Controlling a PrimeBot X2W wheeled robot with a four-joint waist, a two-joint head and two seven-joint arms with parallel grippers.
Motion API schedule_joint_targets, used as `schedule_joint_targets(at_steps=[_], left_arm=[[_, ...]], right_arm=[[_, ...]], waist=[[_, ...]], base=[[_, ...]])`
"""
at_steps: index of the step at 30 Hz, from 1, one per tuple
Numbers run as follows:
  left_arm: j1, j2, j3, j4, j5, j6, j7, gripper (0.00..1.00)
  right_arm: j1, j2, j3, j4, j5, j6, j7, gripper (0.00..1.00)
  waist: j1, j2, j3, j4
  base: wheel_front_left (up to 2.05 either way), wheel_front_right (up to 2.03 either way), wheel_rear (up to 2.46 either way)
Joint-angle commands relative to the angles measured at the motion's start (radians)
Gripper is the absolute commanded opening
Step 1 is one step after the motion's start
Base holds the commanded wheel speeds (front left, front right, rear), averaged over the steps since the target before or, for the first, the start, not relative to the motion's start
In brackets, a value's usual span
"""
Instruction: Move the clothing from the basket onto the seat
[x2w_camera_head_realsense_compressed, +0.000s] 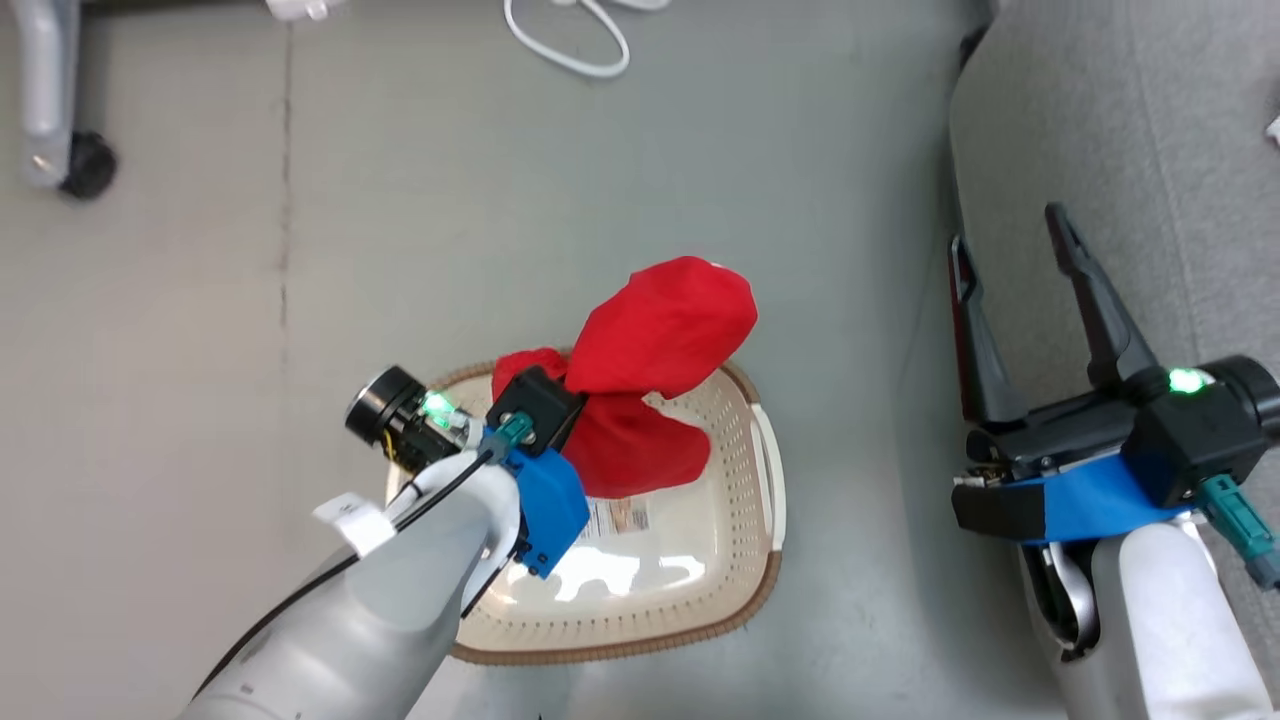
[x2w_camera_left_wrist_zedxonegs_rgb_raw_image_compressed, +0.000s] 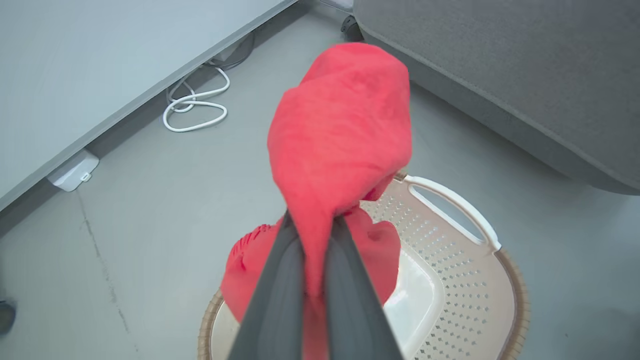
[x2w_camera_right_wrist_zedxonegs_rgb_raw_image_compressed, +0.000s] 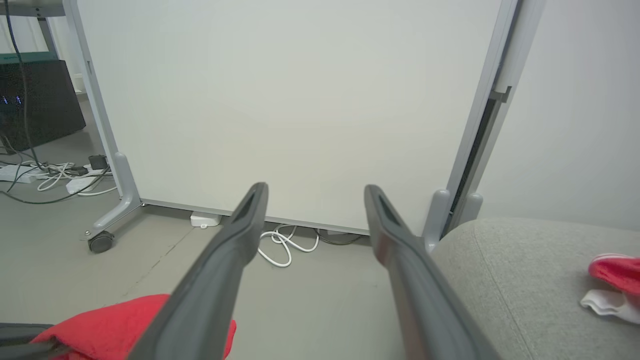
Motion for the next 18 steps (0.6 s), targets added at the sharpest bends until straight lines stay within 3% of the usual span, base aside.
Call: schedule_joint_targets(at_steps=[1, 8, 18], left_arm=[[0.032, 0.019, 0.028, -0.041, 0.013, 0.015, -0.004, 0.00], [0.129, 0.059, 0.162, -0.216, 0.062, 0.049, -0.005, 0.00], [0.175, 0.063, 0.320, -0.414, 0.158, 0.054, -0.005, 0.00]], right_arm=[[0.022, 0.000, 0.000, 0.008, 0.003, 0.000, 0.000, 1.00], [0.073, 0.000, 0.000, 0.036, 0.015, 0.000, 0.000, 1.00], [0.120, 0.000, 0.009, 0.055, 0.034, 0.000, 0.000, 1.00]], waist=[[0.0002, -0.0001, -0.073, 0.015], [0.0002, -0.0001, -0.185, 0.028], [0.0002, -0.0001, -0.288, 0.040]], base=[[0.00, 0.00, 0.00], [0.00, 0.00, 0.00], [0.00, 0.00, 0.00]])
